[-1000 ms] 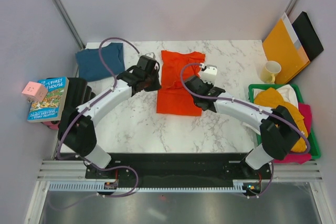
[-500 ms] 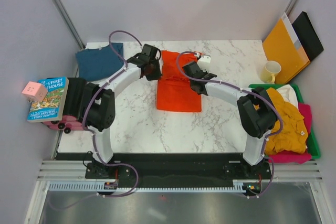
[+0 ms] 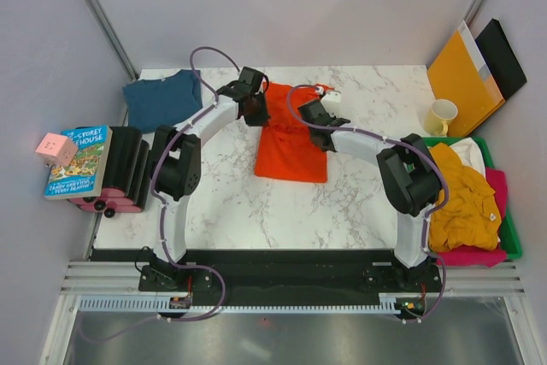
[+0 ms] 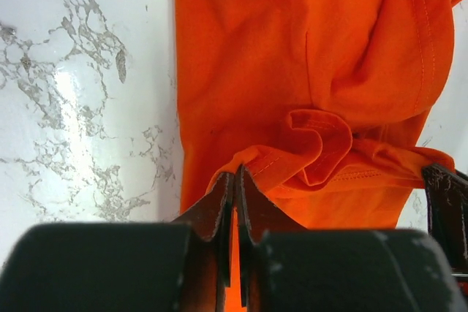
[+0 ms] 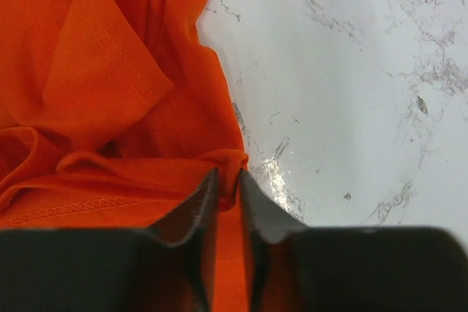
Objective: Fold and stack the t-shirts
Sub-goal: Fold the folded rectangular tshirt in 1/3 of the way
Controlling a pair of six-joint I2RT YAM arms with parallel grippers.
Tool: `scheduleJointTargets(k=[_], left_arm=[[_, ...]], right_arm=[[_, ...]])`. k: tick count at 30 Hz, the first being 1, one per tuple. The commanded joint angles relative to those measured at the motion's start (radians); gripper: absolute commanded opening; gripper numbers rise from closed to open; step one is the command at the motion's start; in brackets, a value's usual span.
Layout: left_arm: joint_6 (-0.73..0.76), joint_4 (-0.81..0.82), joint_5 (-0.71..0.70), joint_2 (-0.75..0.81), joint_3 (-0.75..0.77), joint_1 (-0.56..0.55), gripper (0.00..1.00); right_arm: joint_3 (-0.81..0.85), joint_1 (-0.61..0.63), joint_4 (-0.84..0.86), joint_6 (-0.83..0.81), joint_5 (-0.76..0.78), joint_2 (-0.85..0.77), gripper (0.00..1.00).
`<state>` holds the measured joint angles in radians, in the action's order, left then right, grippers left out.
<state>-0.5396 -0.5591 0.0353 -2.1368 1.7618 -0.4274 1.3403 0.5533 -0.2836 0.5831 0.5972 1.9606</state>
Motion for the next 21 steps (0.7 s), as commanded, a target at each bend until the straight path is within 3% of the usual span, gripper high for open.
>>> scheduleJointTargets(k=[1, 4, 7, 12, 15, 21], left_arm=[[0.02, -0.015, -0.046, 0.023, 0.048, -0.001, 0.19], [0.013, -0.007, -0.113, 0.092, 0.042, -0.001, 0.36], [0.017, -0.005, -0.126, 0.15, 0.018, -0.002, 0.39], [-0.003, 0.002, -0.127, 0.228, -0.116, -0.033, 0.39], [-0.016, 0.044, -0.129, 0.287, -0.305, -0.062, 0.38], [-0.056, 0.131, -0.078, 0.337, -0.504, -0.096, 0.38]], right_arm=[[0.014, -0.006, 0.105, -0.029, -0.014, -0.044, 0.45], [0.029, 0.005, 0.115, -0.045, -0.03, -0.106, 0.62], [0.023, 0.034, 0.095, -0.057, -0.036, -0.164, 0.67], [-0.093, 0.071, 0.043, -0.002, -0.102, -0.242, 0.67], [-0.205, 0.108, 0.049, 0.041, -0.1, -0.276, 0.67], [-0.326, 0.123, 0.084, 0.086, -0.088, -0.279, 0.66]])
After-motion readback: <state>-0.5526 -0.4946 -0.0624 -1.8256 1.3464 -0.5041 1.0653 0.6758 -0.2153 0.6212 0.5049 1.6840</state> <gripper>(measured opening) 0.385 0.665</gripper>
